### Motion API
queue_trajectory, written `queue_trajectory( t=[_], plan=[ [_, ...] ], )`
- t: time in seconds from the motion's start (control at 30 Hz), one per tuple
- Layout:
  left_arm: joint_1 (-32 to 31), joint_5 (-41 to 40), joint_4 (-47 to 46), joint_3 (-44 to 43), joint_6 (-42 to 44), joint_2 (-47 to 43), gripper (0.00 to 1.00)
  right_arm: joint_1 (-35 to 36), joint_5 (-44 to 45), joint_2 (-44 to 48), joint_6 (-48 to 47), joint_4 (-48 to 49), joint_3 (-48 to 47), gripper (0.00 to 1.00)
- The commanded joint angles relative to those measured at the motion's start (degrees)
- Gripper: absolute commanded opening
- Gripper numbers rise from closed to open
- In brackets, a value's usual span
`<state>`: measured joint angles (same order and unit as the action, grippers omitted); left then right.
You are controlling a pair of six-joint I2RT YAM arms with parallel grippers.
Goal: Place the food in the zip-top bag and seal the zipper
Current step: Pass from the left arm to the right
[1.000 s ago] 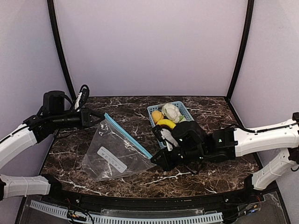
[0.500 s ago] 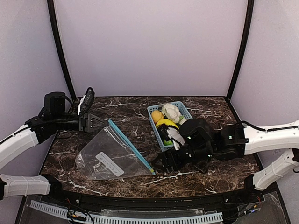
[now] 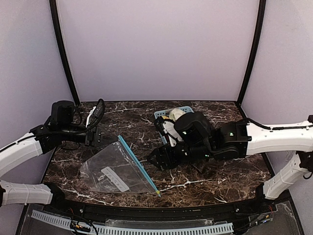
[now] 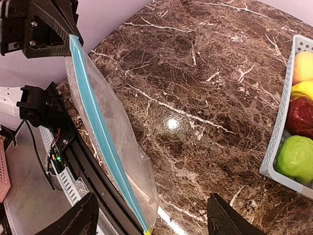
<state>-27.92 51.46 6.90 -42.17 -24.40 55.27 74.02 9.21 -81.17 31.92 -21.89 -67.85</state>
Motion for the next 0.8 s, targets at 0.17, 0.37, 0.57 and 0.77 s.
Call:
queue_trajectory(
  t=[0.17, 0.37, 0.57, 0.77],
  plan=[
    [-0.3, 0.7, -1.2, 1.8, 0.2, -1.1, 0.01, 1.7, 0.8, -9.1, -2.3, 4.2, -6.8, 0.72],
    [-0.3, 0.7, -0.8, 1.7, 0.4, -1.9, 0.01, 1.6, 2.6, -11.8, -2.9, 4.4, -8.9, 0.70],
    [-0.3, 0.7, -0.7, 1.4, 0.6, -1.8, 0.01, 1.6, 2.2, -13.1, -4.0, 4.0, -10.5, 0.70],
    [-0.3, 0.9, -0.8, 1.1, 0.7, -1.7, 0.01, 1.1, 2.1, -13.6, -4.0, 3.8, -10.4, 0.68]
  ],
)
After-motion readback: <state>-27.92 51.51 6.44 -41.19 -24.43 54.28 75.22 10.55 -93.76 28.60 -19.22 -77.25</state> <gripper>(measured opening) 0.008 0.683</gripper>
